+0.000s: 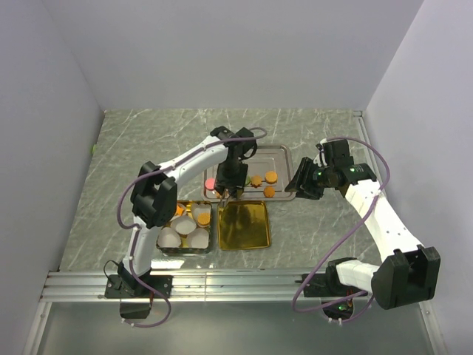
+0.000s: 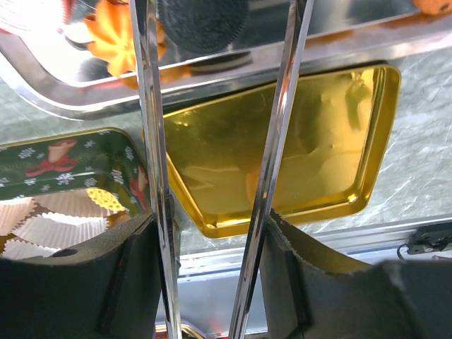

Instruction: Pack the cookies

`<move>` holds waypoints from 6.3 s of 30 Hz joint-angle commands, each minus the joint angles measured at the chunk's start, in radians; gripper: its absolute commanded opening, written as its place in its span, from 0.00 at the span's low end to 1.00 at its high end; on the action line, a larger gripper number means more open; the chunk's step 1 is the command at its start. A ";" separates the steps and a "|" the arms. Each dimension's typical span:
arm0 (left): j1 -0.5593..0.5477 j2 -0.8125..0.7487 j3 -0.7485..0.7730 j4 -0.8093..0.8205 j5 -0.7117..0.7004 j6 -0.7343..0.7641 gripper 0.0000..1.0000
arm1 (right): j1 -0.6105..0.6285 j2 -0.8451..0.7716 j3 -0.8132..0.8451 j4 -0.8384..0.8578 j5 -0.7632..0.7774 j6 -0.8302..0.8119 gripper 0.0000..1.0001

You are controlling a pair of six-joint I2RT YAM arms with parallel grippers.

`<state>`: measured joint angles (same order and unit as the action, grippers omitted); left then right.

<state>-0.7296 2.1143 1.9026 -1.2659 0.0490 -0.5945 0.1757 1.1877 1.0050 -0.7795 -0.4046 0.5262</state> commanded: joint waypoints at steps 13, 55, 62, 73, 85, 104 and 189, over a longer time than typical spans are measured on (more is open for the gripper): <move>-0.074 0.061 0.087 -0.061 -0.046 -0.001 0.55 | -0.010 -0.040 -0.031 0.008 0.006 -0.009 0.54; 0.085 -0.214 0.040 -0.033 0.058 -0.004 0.39 | -0.015 -0.013 0.064 -0.026 -0.023 -0.009 0.54; 0.084 -0.472 -0.207 -0.041 0.035 -0.048 0.40 | -0.012 -0.028 0.043 -0.015 -0.031 0.001 0.54; 0.076 -0.945 -0.684 -0.067 0.046 -0.212 0.43 | -0.002 -0.027 -0.042 0.039 -0.045 0.034 0.54; 0.076 -1.139 -0.925 -0.104 0.095 -0.284 0.44 | 0.019 -0.045 -0.077 0.066 -0.042 0.061 0.53; 0.075 -1.085 -0.907 -0.102 0.038 -0.252 0.51 | 0.018 -0.096 -0.138 0.092 -0.039 0.086 0.53; -0.076 0.079 0.119 0.030 0.058 0.019 0.43 | -0.058 -0.080 -0.083 0.005 0.015 -0.017 0.55</move>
<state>-0.7963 2.1937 1.9762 -1.2137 0.1322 -0.5869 0.1299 1.1076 0.9245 -0.8005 -0.3744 0.5220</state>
